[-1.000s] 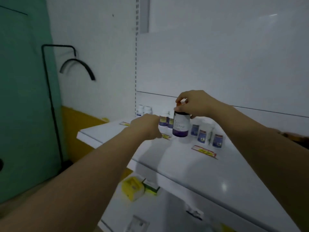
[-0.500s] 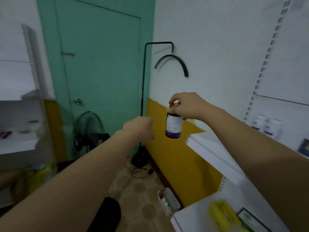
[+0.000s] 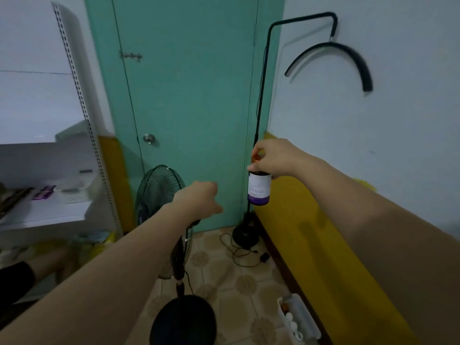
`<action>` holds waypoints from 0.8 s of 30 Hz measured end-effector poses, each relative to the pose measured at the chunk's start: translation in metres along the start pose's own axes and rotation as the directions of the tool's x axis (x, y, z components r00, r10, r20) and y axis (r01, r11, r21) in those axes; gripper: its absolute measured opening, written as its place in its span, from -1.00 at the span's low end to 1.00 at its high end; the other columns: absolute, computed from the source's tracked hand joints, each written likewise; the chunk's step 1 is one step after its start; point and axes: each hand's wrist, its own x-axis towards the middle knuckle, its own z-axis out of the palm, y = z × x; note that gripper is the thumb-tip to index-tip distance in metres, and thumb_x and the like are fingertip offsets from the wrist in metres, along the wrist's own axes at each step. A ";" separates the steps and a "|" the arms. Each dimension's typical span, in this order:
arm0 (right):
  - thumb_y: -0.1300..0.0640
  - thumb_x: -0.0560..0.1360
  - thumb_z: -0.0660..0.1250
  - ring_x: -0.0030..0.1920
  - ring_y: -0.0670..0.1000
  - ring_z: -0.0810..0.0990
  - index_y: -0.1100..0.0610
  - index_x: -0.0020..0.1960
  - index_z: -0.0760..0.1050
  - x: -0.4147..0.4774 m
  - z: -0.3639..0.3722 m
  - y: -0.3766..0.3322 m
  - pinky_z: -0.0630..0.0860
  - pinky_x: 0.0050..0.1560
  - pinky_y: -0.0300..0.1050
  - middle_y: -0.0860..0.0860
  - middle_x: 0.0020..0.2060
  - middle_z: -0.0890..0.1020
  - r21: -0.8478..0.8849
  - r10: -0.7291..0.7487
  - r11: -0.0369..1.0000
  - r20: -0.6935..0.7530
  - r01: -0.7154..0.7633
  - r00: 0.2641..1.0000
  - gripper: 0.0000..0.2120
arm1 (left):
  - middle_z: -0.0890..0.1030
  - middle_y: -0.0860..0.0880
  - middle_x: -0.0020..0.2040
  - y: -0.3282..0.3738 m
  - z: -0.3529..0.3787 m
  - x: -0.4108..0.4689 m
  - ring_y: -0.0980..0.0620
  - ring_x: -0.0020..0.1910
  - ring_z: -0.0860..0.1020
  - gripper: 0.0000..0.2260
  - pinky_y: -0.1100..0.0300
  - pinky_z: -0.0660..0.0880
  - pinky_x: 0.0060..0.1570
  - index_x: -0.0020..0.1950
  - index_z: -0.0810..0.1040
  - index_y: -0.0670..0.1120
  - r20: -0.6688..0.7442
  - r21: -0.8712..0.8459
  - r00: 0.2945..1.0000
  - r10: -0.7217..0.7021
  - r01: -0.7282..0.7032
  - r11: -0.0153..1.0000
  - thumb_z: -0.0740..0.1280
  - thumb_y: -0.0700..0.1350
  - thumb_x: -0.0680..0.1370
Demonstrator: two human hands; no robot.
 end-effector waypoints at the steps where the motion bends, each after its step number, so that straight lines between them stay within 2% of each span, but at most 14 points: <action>1: 0.08 0.50 0.37 -0.03 0.09 0.54 0.17 0.19 0.47 0.019 0.006 0.005 0.62 -0.14 -0.06 0.09 0.03 0.52 0.009 0.009 1.000 0.000 -0.009 1.000 -0.68 | 0.53 -0.09 0.16 -0.005 0.003 0.022 -0.10 0.10 0.50 -0.58 -0.01 0.50 0.08 0.25 0.41 -0.12 0.009 0.004 1.000 0.008 -0.008 1.000 0.36 0.07 0.49; 6: 0.05 0.48 0.40 -0.01 0.05 0.53 0.16 0.17 0.49 0.093 0.039 0.053 0.54 -0.13 -0.12 0.06 -0.03 0.53 0.034 0.122 0.992 -0.063 -0.120 0.991 -0.68 | 0.53 -0.10 0.17 -0.002 0.031 0.132 -0.12 0.13 0.49 -0.61 0.03 0.48 0.10 0.24 0.43 -0.13 0.026 -0.060 0.993 0.118 -0.116 0.991 0.36 0.04 0.50; 9: 0.05 0.48 0.40 0.03 0.04 0.51 0.17 0.18 0.48 0.125 0.049 0.093 0.46 -0.14 -0.14 0.09 0.05 0.57 0.039 0.240 0.970 -0.083 -0.238 0.967 -0.67 | 0.53 -0.09 0.15 0.016 0.058 0.188 -0.12 0.13 0.50 -0.66 0.09 0.45 0.01 0.23 0.44 -0.13 0.079 -0.112 0.975 0.206 -0.197 0.974 0.32 0.00 0.53; 12: 0.03 0.49 0.39 0.06 0.08 0.49 0.17 0.21 0.45 0.145 0.060 0.140 0.40 -0.21 -0.14 0.13 0.12 0.55 0.021 0.345 0.939 -0.091 -0.344 0.934 -0.63 | 0.54 -0.11 0.09 0.036 0.094 0.234 -0.11 0.03 0.52 -0.73 0.04 0.51 -0.01 0.15 0.45 -0.13 0.106 -0.137 0.955 0.276 -0.261 0.956 0.32 -0.02 0.52; 16: 0.05 0.50 0.38 0.11 0.10 0.48 0.15 0.25 0.41 0.158 0.087 0.217 0.40 -0.14 -0.12 0.13 0.16 0.51 0.045 0.481 0.877 -0.105 -0.479 0.870 -0.62 | 0.56 -0.12 0.05 0.076 0.155 0.285 -0.12 0.00 0.54 -0.75 -0.04 0.55 -0.04 0.13 0.47 -0.13 0.202 -0.143 0.897 0.393 -0.370 0.918 0.31 -0.03 0.53; 19: 0.08 0.52 0.36 0.03 0.11 0.46 0.17 0.26 0.40 0.164 0.118 0.278 0.40 -0.12 -0.08 0.15 0.15 0.48 0.046 0.544 0.839 -0.088 -0.542 0.834 -0.64 | 0.56 -0.13 0.02 0.100 0.213 0.320 -0.13 -0.03 0.55 -0.78 -0.06 0.56 -0.06 0.10 0.48 -0.13 0.249 -0.147 0.863 0.440 -0.415 0.898 0.31 -0.04 0.53; 21: 0.09 0.53 0.34 -0.01 0.10 0.43 0.18 0.25 0.40 0.166 0.147 0.321 0.40 -0.12 -0.05 0.16 0.14 0.46 0.031 0.576 0.817 -0.086 -0.576 0.813 -0.66 | 0.55 -0.15 0.00 0.112 0.256 0.336 -0.12 -0.05 0.54 -0.80 -0.04 0.56 -0.10 0.07 0.48 -0.14 0.290 -0.139 0.844 0.451 -0.429 0.893 0.28 -0.04 0.54; 24: 0.09 0.52 0.35 0.05 0.13 0.42 0.14 0.26 0.40 0.167 0.202 0.387 0.37 -0.10 -0.04 0.15 0.14 0.44 0.034 0.639 0.769 -0.076 -0.638 0.766 -0.65 | 0.53 -0.15 0.03 0.126 0.325 0.357 -0.11 -0.03 0.53 -0.78 0.02 0.52 -0.15 0.12 0.45 -0.16 0.315 -0.119 0.819 0.479 -0.466 0.877 0.26 -0.05 0.56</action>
